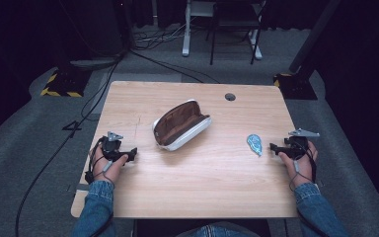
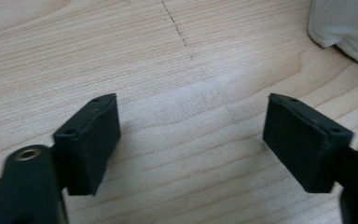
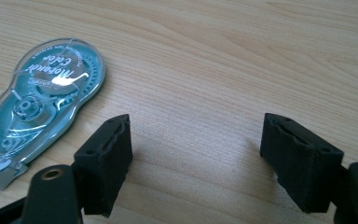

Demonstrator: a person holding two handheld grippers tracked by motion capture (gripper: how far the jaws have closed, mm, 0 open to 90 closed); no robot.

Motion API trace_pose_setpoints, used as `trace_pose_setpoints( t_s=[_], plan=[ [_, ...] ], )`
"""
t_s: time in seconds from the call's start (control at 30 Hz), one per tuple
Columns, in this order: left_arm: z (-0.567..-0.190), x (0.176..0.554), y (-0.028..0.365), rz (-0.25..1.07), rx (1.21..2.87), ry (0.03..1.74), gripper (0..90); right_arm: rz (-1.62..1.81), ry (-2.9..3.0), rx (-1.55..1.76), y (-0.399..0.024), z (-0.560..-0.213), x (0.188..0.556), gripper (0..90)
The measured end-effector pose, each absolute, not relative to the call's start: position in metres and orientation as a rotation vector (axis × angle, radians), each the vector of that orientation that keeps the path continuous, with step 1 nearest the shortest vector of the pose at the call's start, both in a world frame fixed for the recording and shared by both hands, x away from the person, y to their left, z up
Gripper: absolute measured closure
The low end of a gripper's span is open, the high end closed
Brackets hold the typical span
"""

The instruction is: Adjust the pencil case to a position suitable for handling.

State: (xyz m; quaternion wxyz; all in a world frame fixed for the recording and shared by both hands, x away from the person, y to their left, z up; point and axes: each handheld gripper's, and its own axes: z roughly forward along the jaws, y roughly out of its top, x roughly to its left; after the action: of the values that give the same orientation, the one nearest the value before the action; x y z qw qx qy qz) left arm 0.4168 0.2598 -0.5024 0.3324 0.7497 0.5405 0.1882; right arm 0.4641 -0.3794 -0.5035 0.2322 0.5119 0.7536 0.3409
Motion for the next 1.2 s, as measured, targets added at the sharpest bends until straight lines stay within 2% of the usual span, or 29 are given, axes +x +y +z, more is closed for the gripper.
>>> trace_pose_setpoints(
  t_s=[0.4, 0.8, 1.2],
  plan=[
    [-0.486, 0.416, 0.257, 0.463, 1.952, 1.390, 22.1, 0.938, 2.071, 1.406, -0.379, -0.503, 0.464, 25.3],
    [-0.451, 0.418, 0.233, 0.469, 1.915, 1.282, 21.9, 0.946, 2.086, 1.387, -0.379, -0.504, 0.464, 25.3],
    [-0.436, 0.428, 0.215, 0.471, 1.898, 1.216, 20.6, 0.953, 2.094, 1.378, -0.378, -0.504, 0.463, 27.5]
  ],
)
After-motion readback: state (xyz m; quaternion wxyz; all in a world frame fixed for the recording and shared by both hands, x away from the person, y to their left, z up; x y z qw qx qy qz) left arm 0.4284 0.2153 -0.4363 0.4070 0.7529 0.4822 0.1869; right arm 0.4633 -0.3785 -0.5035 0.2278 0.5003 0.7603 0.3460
